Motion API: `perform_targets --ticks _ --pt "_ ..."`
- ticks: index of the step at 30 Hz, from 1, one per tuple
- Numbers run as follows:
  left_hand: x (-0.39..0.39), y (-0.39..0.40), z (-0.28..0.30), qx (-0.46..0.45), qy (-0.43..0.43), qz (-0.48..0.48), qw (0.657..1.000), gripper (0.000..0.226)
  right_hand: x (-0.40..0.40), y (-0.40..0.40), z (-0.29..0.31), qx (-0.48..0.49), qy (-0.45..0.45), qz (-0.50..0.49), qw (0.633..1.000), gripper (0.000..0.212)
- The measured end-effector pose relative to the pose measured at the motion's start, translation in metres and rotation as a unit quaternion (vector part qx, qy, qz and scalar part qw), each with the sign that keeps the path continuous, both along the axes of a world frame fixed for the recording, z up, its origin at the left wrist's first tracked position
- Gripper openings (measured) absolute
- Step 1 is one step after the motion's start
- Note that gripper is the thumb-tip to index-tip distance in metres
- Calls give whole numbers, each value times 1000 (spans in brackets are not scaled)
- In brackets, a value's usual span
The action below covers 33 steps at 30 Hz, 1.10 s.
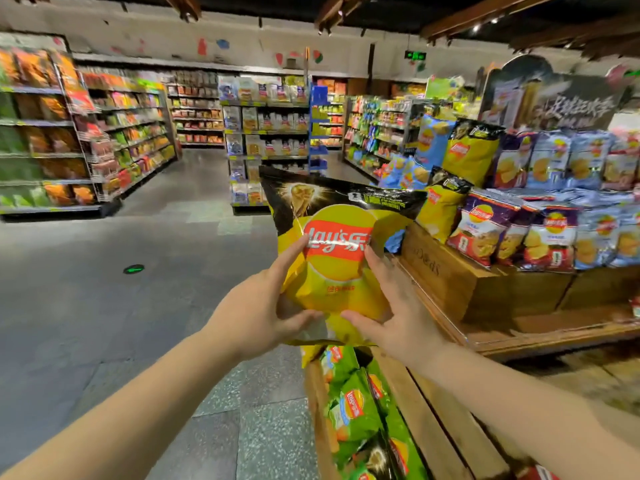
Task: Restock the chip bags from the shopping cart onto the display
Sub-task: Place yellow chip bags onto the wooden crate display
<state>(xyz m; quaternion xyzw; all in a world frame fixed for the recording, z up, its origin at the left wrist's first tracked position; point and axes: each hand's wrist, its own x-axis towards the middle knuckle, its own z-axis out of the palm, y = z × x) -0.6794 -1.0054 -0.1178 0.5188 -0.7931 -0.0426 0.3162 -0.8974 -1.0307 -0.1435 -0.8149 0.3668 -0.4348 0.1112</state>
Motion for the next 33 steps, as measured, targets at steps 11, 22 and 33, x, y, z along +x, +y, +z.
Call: perform_targets --ticks 11,22,33 --pt "26 -161 -29 30 -20 -108 994 97 16 -123 -31 66 15 -78 995 84" --pt "2 -388 -25 70 -32 -224 972 97 1 -297 -42 45 -11 -192 980 73" --pt "-78 -545 -76 120 -34 -355 926 107 -45 -390 -88 32 54 -324 944 74"
